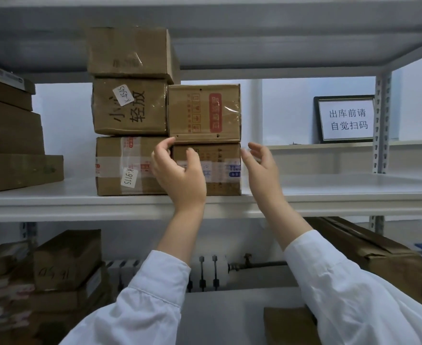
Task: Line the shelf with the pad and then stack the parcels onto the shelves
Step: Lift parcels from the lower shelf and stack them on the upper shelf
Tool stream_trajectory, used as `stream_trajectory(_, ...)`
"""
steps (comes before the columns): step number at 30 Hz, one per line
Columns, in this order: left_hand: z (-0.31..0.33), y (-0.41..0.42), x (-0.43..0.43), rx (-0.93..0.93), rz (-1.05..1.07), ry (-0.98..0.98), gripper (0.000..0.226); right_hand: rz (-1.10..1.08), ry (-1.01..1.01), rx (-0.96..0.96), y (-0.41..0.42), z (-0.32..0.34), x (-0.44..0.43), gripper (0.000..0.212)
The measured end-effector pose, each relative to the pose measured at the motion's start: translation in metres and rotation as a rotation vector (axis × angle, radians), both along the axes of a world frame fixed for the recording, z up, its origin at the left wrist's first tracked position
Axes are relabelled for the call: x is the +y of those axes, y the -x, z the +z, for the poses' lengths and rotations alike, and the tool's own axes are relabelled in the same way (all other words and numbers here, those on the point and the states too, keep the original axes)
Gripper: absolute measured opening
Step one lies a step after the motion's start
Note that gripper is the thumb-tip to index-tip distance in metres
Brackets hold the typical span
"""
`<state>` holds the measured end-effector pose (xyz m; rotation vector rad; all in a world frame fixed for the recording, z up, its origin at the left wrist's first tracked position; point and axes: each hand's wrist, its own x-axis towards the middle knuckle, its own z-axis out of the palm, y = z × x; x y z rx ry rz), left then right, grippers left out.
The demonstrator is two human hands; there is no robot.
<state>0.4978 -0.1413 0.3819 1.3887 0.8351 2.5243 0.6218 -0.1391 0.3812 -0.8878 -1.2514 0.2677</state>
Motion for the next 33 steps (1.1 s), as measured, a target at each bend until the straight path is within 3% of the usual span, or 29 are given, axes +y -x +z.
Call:
stream_trajectory(2,-0.011,-0.011,-0.009,-0.017,-0.126,-0.084,0.017,-0.051,-0.086,-0.027,-0.011,-0.012,-0.008,0.026)
stream_trajectory(5,-0.035,-0.028,-0.017,0.033,-0.299,-0.188,0.015,0.031,-0.157,-0.080,-0.027,-0.036,-0.020,0.028)
stream_trajectory(10,-0.092,-0.059,-0.010,-0.008,-0.327,-0.150,0.011,0.164,0.029,-0.194,-0.060,-0.079,-0.030,0.024)
stream_trajectory(16,-0.137,-0.096,0.005,-0.305,-0.397,0.253,0.017,0.003,0.436,-0.274,-0.103,-0.139,-0.012,0.022)
stream_trajectory(19,-0.155,-0.115,0.016,-0.401,-0.407,0.441,0.025,-0.039,0.531,-0.220,-0.116,-0.161,-0.002,0.024)
stream_trajectory(26,-0.204,-0.146,0.057,-0.565,-0.504,0.851,0.021,-0.032,0.779,-0.058,-0.149,-0.215,0.027,0.042)
stream_trajectory(28,-0.226,-0.155,0.068,-0.572,-0.568,1.009,0.016,-0.029,0.931,-0.015,-0.158,-0.233,0.036,0.051)
stream_trajectory(33,-0.262,-0.171,0.067,-0.442,-0.707,1.397,0.026,0.007,1.277,0.057,-0.172,-0.282,0.057,0.068)
